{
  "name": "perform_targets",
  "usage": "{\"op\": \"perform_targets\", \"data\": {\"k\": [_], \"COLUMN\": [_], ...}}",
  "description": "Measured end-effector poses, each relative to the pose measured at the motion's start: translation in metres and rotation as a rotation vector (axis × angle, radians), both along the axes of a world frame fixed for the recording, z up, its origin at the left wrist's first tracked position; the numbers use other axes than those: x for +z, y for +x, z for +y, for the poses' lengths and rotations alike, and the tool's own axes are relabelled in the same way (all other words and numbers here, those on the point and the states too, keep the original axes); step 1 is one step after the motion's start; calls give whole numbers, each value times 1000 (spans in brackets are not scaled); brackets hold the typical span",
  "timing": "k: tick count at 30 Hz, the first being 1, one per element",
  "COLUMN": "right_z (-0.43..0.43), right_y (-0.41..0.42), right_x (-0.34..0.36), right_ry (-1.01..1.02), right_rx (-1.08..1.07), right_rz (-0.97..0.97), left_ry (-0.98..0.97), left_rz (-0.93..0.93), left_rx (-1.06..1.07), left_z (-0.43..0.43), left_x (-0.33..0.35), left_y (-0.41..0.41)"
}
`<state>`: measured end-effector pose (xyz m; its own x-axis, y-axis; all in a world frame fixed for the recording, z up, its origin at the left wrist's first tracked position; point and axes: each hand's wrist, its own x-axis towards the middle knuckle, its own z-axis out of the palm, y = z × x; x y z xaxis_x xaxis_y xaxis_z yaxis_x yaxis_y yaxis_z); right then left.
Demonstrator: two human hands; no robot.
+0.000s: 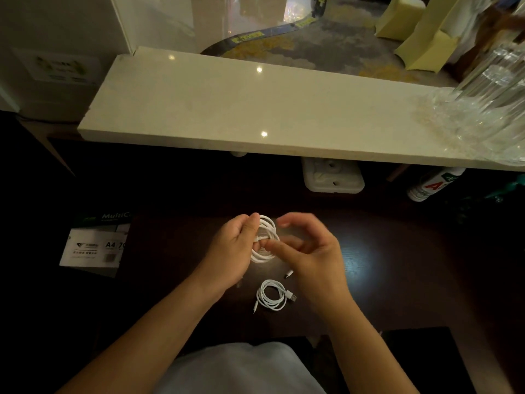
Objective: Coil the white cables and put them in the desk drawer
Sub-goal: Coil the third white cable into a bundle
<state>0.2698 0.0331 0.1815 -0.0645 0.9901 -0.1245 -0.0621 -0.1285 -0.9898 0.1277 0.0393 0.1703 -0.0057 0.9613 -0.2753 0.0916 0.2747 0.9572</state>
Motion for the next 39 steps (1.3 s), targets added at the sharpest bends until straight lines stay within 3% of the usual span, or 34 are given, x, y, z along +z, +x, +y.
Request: {"op": "perform_targets", "data": {"k": [3, 8, 10, 15, 20, 26, 29, 31, 35, 39], "right_z": [2, 12, 14, 12, 7, 5, 9, 11, 5, 5], "right_y": [-2, 0, 3, 7, 6, 6, 7, 6, 2, 12], "right_x": [-8, -9, -5, -10, -24, -30, -33, -35, -27, -19], "right_ry": [374, 482, 469, 502, 502, 564, 568, 484, 36, -244], "right_rx": [55, 258, 355, 374, 352, 326, 267, 192, 219, 317], "right_rz": [-583, -896, -937, -918, -911, -972, -901, -722, 68, 518], "left_ry": [53, 73, 60, -70, -62, -162, -192, -197, -100, 17], "left_rz": [215, 416, 415, 148, 230, 168, 1, -129, -142, 25], "left_rx": [-1, -40, -124, -157, -113, -125, -114, -87, -93, -125], "left_z": [1, 1, 1, 2, 0, -1, -1, -2, 0, 5], "left_x": [-5, -6, -9, -6, -12, -7, -8, -7, -5, 0], "left_y": [-1, -2, -4, -7, -6, -6, -6, -6, -8, -12]}}
